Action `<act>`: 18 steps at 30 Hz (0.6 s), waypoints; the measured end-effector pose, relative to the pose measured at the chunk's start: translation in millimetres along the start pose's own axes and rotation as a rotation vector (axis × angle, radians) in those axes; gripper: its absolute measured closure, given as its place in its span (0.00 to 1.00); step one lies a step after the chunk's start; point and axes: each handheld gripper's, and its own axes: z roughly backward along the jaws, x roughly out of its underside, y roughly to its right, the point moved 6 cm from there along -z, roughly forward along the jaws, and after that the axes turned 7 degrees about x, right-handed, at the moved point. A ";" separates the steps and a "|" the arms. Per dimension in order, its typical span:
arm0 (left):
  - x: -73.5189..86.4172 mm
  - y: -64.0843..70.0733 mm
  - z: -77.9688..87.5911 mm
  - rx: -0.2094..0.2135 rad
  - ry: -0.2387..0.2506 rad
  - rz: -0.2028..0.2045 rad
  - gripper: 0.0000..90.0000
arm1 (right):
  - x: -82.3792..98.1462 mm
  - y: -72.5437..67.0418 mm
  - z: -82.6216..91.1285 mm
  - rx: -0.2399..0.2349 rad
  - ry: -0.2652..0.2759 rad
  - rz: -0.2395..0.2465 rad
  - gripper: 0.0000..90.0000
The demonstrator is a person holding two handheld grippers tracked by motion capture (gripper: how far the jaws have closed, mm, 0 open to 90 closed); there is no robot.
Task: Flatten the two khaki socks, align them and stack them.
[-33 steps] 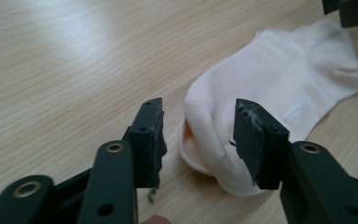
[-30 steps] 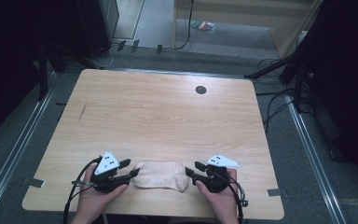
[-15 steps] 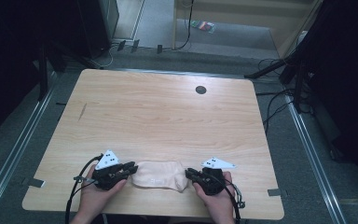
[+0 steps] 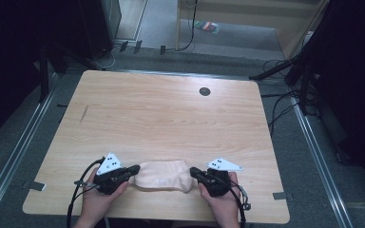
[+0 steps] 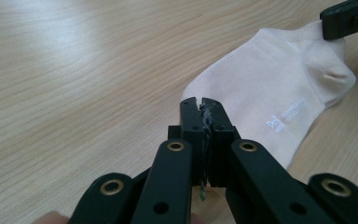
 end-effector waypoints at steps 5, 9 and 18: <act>2.5 -2.2 -9.0 -0.015 -0.030 -0.016 1.00 | 4.2 7.2 -5.6 0.021 -0.027 -0.011 0.98; 4.9 -2.2 -12.3 -0.024 -0.051 -0.031 1.00 | 7.4 7.7 -11.3 0.020 -0.044 -0.009 0.98; 8.0 -2.7 -12.8 -0.008 -0.052 -0.010 0.99 | 10.0 8.3 -14.9 0.007 -0.055 0.002 0.93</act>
